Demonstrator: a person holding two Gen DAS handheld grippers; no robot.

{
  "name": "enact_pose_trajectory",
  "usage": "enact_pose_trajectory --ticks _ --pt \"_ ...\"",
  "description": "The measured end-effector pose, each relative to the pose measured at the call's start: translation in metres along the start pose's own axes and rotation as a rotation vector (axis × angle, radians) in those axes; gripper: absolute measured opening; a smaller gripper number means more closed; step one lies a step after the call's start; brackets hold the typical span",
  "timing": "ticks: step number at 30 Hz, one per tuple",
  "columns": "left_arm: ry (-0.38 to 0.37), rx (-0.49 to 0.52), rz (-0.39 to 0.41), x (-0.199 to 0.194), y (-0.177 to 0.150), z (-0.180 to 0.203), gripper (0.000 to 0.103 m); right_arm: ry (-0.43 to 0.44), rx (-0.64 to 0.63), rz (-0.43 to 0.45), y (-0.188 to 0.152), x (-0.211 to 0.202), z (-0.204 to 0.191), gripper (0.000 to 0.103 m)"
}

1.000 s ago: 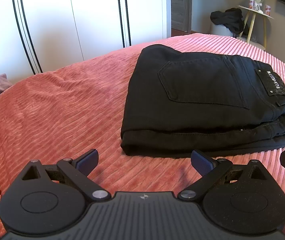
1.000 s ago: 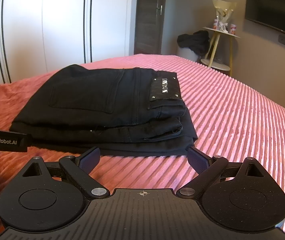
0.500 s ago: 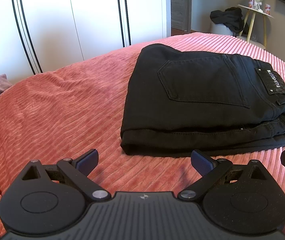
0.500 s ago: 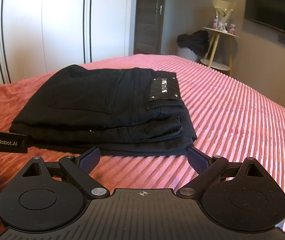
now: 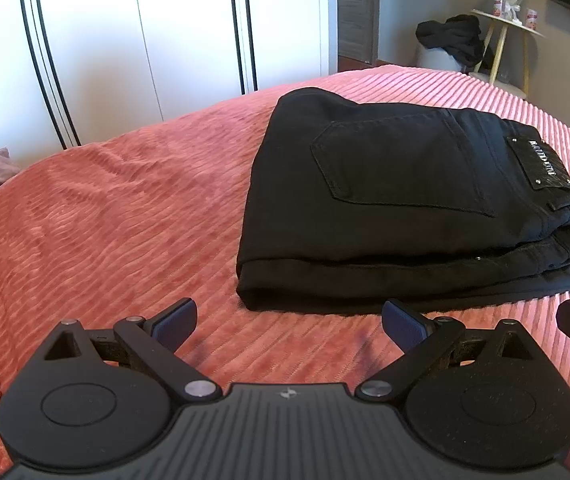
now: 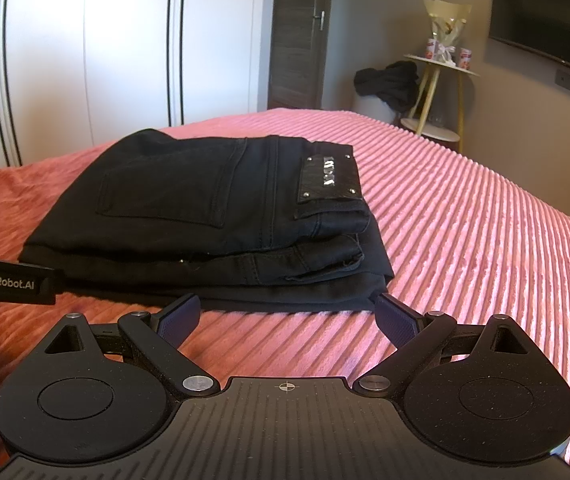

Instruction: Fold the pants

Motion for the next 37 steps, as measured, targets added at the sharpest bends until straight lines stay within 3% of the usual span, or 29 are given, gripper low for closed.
enact_pose_trajectory --ticks 27,37 --pt "-0.042 0.021 0.006 0.0004 0.0005 0.0032 0.099 -0.003 -0.003 -0.002 -0.0009 0.0005 -0.0004 0.098" --pt "-0.02 0.042 -0.001 0.0022 0.0003 0.0065 0.099 -0.006 -0.005 -0.003 -0.0019 0.0003 0.0001 0.098"
Point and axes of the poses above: each gripper's, at about its wrist camera, not at the fingertips, and x roughly the way its jaws point, z to its right, y to its top, the point moved 3 cm from there along x, roughly the way its jaws point, and after that the axes turned 4 degrees about -x, right-handed, at the moved point
